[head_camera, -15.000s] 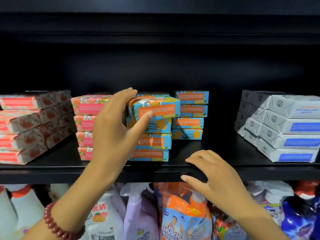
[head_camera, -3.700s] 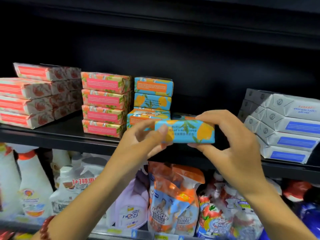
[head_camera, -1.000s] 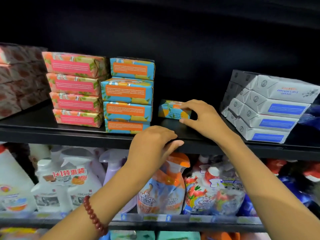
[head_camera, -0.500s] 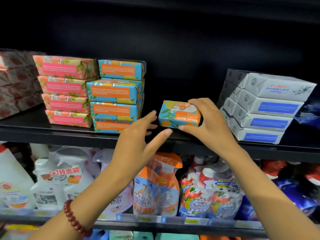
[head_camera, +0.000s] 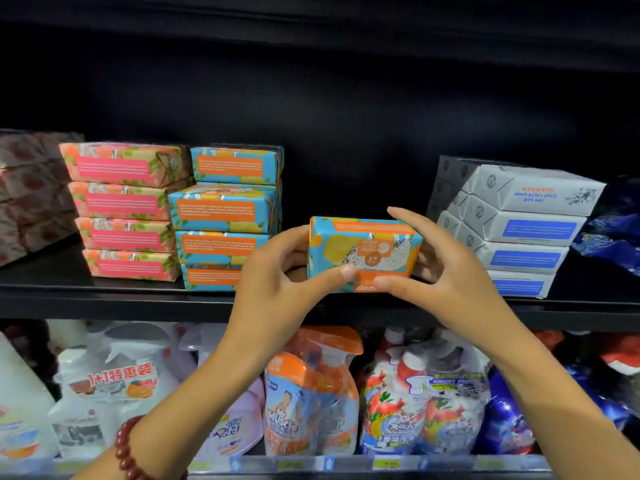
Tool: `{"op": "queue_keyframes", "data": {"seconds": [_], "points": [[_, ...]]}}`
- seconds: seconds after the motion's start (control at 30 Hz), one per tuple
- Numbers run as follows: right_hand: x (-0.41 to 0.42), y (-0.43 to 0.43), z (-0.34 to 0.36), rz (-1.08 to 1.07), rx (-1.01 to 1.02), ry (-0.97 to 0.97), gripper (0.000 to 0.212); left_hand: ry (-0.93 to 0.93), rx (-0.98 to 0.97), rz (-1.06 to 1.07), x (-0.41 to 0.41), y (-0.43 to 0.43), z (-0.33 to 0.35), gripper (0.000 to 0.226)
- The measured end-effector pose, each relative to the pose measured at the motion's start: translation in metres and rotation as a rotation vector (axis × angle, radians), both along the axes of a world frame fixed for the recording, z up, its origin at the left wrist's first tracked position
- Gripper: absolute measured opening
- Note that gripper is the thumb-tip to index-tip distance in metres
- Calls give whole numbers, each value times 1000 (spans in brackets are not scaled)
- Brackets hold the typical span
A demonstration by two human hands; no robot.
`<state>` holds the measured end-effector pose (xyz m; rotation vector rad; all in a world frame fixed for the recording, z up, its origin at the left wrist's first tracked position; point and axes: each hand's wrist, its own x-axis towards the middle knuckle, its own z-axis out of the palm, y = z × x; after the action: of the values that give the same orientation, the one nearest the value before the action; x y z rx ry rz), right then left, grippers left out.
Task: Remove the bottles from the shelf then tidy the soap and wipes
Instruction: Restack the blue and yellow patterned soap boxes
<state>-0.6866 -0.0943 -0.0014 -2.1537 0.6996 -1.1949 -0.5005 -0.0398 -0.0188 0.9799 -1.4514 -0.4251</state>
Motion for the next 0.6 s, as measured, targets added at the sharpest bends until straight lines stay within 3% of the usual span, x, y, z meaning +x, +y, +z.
{"op": "queue_keyframes", "data": {"seconds": [0.1, 0.27, 0.4, 0.47, 0.53, 0.6], "points": [[3, 5, 6, -24, -104, -61, 50, 20, -16, -48, 3, -1, -2, 44], [12, 6, -6, -135, -439, -98, 42, 54, 156, -68, 8, 2, 3, 86], [13, 3, -10, -129, -537, -33, 42, 114, 167, -183, 9, 1, 7, 64], [5, 0, -8, -79, -387, 76, 68, 126, 90, -158, 11, -1, 3, 64], [-1, 1, -4, 53, -61, 114, 103, 76, 4, -114, 13, -3, -2, 66], [-2, 1, -5, 151, 210, 22, 112, 9, -60, -124, 13, -5, -5, 67]]}}
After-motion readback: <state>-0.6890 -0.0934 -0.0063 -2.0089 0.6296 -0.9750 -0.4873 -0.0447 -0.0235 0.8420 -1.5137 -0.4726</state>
